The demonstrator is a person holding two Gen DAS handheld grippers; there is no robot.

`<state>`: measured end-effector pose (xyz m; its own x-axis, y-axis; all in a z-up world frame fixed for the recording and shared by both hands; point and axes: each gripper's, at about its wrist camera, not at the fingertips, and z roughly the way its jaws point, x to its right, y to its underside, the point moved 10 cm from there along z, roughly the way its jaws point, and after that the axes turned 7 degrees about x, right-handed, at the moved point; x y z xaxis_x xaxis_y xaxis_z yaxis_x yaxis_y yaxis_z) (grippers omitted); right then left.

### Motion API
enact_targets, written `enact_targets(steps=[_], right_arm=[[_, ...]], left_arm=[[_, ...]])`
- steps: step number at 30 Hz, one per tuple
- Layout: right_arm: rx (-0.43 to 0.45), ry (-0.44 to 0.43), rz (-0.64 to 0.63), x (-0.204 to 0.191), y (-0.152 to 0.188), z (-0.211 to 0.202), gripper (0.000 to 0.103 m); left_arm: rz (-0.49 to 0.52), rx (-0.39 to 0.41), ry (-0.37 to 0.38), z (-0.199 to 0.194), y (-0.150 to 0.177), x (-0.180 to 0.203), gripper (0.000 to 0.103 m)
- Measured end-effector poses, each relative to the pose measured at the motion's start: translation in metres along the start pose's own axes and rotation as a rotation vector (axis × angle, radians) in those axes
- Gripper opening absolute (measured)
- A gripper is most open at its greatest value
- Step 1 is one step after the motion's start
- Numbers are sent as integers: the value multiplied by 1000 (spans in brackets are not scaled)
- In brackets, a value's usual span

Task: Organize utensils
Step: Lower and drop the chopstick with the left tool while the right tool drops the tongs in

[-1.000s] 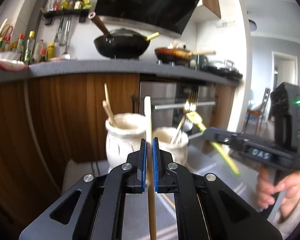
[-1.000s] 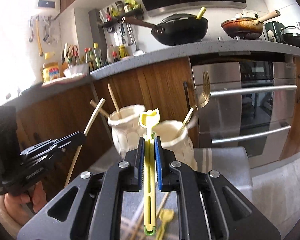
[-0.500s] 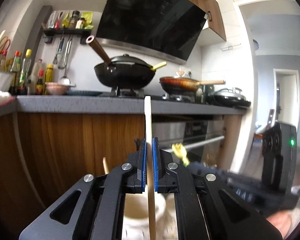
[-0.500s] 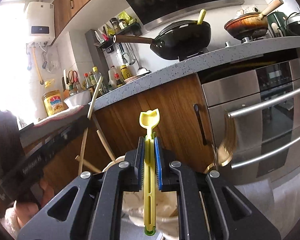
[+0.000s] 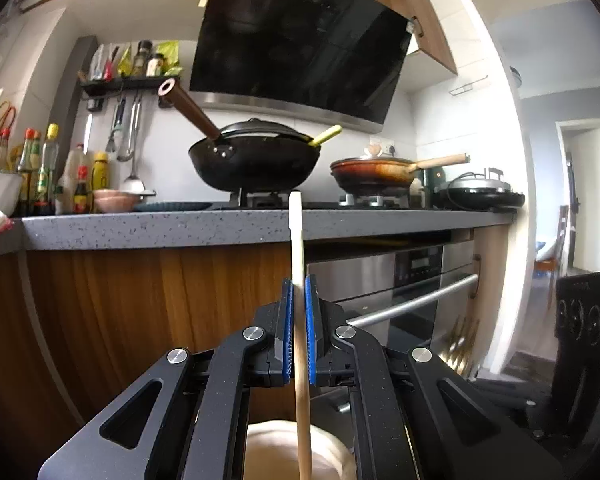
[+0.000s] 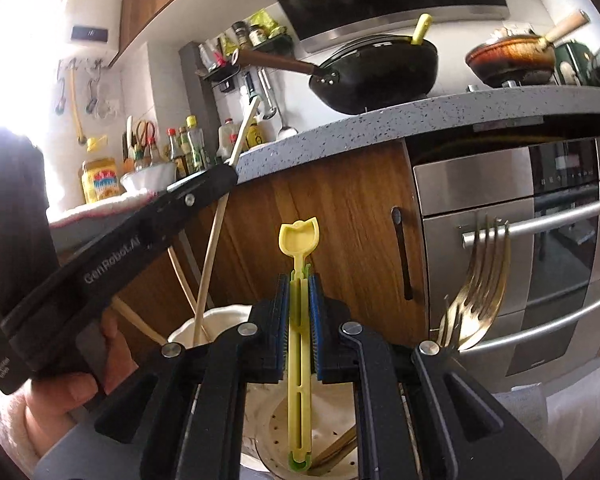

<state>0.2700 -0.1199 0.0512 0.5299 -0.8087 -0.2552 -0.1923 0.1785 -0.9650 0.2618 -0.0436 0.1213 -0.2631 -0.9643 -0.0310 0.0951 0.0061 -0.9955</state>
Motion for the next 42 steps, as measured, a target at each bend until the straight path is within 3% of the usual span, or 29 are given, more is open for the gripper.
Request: enact_targets(steps=[7,13,21,42], right_arm=[[33,4,4,1,4,-4,10],[96,36,-43,-4,-2,-1,10],[23,106,-157,-7,18,-3,10],[-77,174,-105,7,44,-43,10]], left_arm=[[21,-5,4,-28,8,1,7],[-33,-50,-5,-46,25,-6,7],[-53,-83,19,-53,38,-8,7],[-45,-177,38,-57,62,-4,10]])
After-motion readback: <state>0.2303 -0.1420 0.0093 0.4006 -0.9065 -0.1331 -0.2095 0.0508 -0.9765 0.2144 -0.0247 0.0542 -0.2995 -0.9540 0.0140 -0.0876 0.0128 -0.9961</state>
